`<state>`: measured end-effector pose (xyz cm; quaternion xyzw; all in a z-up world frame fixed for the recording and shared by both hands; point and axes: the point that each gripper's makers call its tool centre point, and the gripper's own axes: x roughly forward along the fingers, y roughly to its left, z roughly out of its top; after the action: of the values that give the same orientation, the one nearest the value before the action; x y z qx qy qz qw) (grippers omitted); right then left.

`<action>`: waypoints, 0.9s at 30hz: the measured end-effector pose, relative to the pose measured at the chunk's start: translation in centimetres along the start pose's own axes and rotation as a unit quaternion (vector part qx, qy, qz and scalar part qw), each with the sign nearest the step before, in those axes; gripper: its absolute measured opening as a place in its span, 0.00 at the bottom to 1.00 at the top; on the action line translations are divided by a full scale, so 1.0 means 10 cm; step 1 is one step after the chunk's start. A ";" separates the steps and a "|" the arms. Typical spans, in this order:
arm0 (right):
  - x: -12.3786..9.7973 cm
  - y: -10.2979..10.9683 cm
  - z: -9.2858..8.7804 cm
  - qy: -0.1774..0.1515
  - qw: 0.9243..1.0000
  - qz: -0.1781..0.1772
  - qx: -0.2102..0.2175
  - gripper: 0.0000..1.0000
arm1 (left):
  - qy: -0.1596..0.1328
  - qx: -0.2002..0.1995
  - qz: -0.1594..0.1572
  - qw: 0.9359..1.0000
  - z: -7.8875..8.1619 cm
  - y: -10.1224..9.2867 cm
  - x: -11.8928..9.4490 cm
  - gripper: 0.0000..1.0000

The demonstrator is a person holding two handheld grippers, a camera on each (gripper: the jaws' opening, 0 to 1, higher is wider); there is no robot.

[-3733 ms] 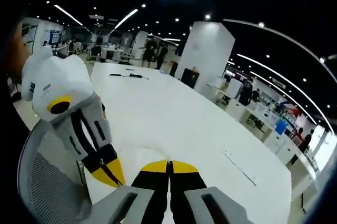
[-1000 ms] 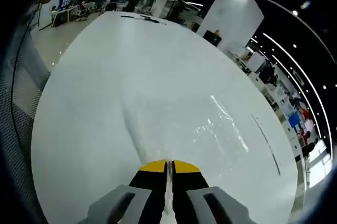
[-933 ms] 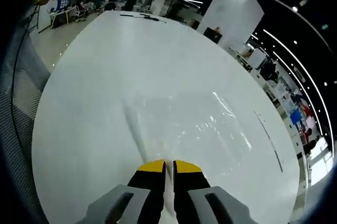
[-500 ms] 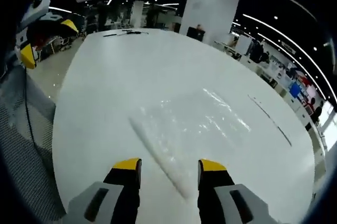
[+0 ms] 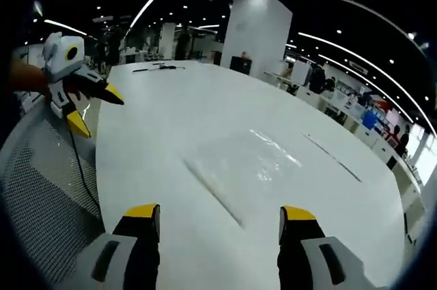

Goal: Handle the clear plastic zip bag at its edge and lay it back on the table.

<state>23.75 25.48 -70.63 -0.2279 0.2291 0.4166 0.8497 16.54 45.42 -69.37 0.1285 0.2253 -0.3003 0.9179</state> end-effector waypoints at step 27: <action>-0.91 0.03 -0.43 -0.063 0.989 -0.093 0.094 1.00 | -0.050 -0.037 -0.002 0.998 0.18 -0.05 0.12 0.91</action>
<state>17.62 17.70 -68.77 -0.1408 0.1913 0.3264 0.9149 17.73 43.80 -68.46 0.0788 0.1906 -0.2996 0.9315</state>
